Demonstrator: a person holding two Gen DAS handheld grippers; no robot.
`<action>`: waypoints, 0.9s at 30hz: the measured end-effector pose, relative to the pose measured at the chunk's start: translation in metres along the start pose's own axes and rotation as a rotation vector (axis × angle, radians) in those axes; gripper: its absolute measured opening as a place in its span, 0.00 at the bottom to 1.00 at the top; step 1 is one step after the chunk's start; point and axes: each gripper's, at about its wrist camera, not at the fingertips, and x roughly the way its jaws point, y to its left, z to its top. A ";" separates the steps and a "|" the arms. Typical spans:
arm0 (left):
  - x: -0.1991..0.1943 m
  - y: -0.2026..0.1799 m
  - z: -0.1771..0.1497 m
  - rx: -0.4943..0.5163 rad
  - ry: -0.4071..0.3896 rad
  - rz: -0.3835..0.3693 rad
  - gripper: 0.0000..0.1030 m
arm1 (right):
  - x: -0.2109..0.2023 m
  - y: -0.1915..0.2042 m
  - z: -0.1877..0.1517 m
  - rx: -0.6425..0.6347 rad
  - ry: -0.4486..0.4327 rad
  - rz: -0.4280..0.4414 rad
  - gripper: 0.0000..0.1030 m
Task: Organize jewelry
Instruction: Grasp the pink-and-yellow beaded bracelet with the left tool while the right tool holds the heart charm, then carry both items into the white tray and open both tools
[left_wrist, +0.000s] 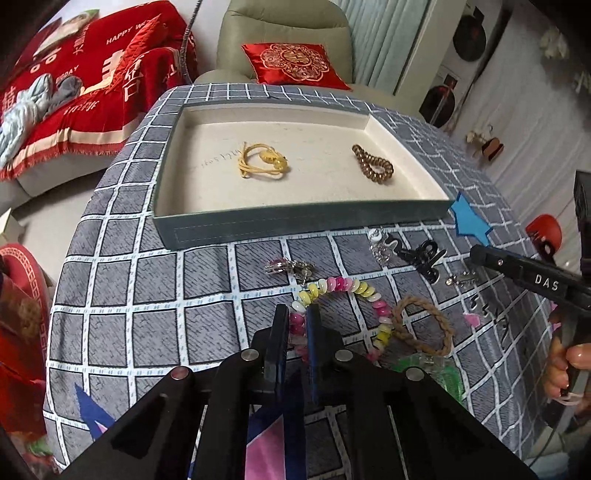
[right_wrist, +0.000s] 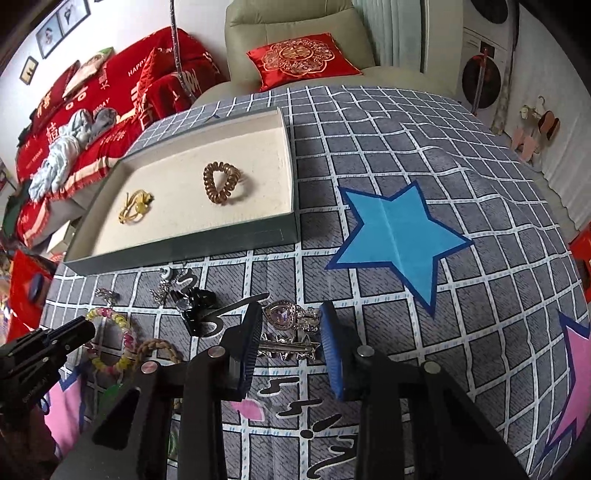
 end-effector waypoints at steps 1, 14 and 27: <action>-0.001 0.002 0.003 -0.005 -0.003 -0.003 0.25 | -0.001 0.000 0.000 0.006 -0.002 0.006 0.34; -0.031 0.016 0.038 -0.022 -0.092 -0.040 0.25 | -0.022 0.013 0.029 0.014 -0.057 0.082 0.34; -0.038 0.036 0.126 -0.011 -0.203 -0.011 0.25 | -0.002 0.030 0.100 0.031 -0.088 0.153 0.34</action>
